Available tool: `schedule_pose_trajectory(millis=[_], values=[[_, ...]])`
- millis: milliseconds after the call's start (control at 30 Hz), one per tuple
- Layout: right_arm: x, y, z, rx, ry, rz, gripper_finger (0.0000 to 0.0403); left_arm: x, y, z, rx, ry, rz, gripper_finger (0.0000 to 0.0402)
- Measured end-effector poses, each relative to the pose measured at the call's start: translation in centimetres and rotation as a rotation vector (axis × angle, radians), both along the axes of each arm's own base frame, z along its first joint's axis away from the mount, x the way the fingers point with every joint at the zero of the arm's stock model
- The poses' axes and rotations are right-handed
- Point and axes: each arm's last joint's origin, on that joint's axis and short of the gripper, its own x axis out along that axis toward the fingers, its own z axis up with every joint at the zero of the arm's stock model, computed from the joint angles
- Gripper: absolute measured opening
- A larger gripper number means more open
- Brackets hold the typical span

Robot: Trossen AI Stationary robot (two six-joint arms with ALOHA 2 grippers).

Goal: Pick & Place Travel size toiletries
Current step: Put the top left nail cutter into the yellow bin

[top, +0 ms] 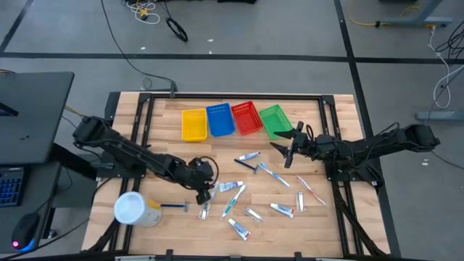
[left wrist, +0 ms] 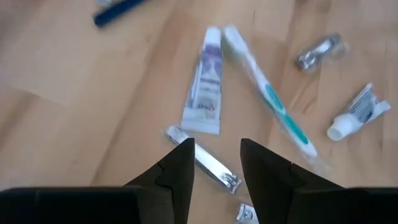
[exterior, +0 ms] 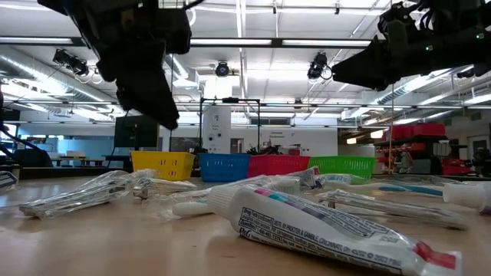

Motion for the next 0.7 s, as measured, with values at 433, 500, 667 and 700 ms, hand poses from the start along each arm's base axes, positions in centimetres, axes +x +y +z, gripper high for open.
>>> schedule_pose_trajectory(millis=[433,500,667,700], values=[[0.0,0.0,0.0,0.042,-0.012,-0.003,0.0220,0.8,-1.9,-2.7,-0.030,0.050,0.117,0.0139],[0.0,0.0,0.0,0.041,-0.011,-0.003,0.0220,0.7,-2.1,-2.7,-0.015,0.041,0.126,0.0139],[0.0,0.0,0.0,0.041,-0.012,-0.003,0.0220,0.9,-2.5,-3.2,-0.006,0.021,0.159,0.0139],[0.0,0.0,0.0,0.041,-0.012,-0.003,0.0220,0.9,-2.6,-3.5,0.001,0.017,0.162,0.0139]])
